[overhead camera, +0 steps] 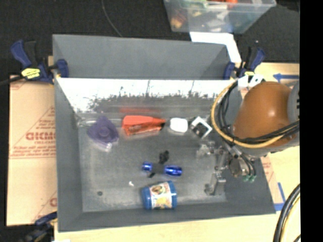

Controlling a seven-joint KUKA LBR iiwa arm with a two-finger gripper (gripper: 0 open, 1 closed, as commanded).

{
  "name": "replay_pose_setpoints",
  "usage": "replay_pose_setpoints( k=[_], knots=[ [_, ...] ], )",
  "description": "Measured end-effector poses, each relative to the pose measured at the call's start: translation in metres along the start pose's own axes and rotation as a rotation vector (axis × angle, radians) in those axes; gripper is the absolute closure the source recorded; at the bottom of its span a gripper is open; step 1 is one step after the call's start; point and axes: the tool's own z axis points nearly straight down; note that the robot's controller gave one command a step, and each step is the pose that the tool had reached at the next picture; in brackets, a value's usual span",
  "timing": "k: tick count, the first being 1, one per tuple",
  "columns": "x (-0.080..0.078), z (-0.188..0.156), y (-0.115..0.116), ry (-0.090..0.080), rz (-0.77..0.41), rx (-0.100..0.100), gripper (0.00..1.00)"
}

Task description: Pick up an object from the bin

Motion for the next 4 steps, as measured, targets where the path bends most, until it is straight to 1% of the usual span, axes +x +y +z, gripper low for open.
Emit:
replay_pose_setpoints(
  k=[1,2,3,4],
  knots=[
    [-0.030,0.114,0.065,0.000,0.146,-0.002,0.00],
    [-0.026,0.057,0.076,-0.010,0.203,0.000,0.00],
    [-0.051,0.082,0.048,0.001,0.091,0.001,0.00],
    [-0.047,0.112,0.073,-0.013,0.250,0.000,0.00]
  ],
)
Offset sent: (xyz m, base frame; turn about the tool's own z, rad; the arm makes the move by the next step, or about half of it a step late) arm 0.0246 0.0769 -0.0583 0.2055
